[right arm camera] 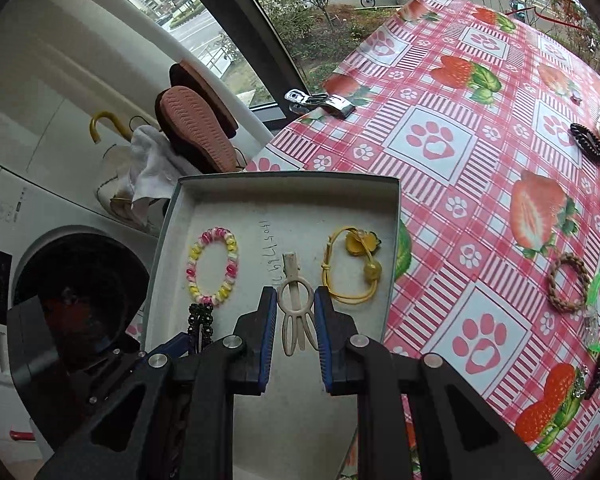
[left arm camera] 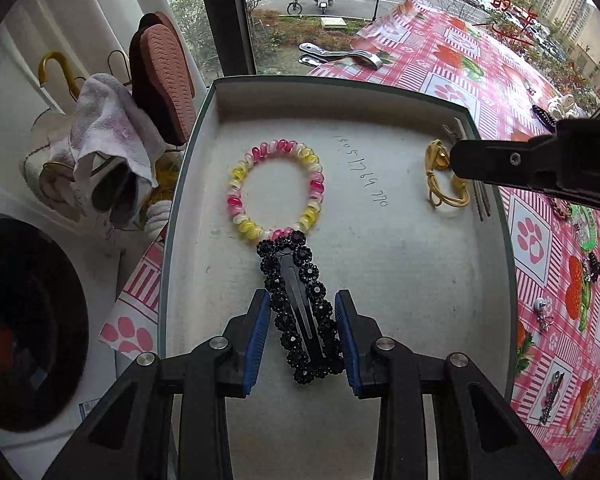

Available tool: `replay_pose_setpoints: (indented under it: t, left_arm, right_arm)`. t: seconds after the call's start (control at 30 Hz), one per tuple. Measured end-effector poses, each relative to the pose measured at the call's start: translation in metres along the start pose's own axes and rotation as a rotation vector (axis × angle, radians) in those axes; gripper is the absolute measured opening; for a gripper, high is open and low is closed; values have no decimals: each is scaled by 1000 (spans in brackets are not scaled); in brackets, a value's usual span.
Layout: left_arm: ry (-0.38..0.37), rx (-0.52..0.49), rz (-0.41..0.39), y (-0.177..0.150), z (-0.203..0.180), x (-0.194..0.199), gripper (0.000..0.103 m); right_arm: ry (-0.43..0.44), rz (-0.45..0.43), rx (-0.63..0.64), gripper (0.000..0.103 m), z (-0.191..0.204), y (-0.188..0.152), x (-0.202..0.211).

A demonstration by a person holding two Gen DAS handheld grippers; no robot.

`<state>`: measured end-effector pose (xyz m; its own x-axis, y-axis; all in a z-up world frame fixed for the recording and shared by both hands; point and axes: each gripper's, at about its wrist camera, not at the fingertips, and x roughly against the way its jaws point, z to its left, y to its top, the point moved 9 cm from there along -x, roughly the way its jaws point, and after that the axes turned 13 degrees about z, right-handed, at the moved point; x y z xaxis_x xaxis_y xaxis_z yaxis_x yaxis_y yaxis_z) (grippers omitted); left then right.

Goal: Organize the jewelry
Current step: 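Lower the black clip below the bracelet with the left tool while the right tool releases the cream clip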

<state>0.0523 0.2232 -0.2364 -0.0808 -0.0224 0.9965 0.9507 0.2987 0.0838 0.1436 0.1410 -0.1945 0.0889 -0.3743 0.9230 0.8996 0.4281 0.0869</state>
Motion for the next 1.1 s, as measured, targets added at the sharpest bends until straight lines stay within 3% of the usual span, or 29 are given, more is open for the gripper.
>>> replay_pose_setpoints:
  t: [0.47, 0.73, 0.77, 0.87, 1.03, 1.07, 1.1]
  left_arm:
    - [50, -37, -17, 3, -4, -7, 41]
    - [88, -50, -3, 2, -6, -7, 41]
    - [89, -52, -3, 2, -6, -7, 41]
    - [94, -49, -6, 0, -6, -5, 41]
    - [99, -48, -10, 0, -7, 0, 41]
    - [101, -51, -13, 0, -8, 1, 43]
    - [102, -55, -16, 0, -8, 2, 51]
  right_arm:
    - [-51, 85, -6, 21, 1, 20, -59]
    - [-48, 80, -7, 22, 3, 23, -61]
    - [-41, 84, -11, 25, 2, 22, -60]
    - [-19, 91, -18, 53, 2, 20, -56]
    - [38, 76, -32, 54, 1, 16, -46]
    - [49, 69, -33, 56, 2, 16, -42]
    - [58, 61, -32, 60, 2, 16, -38]
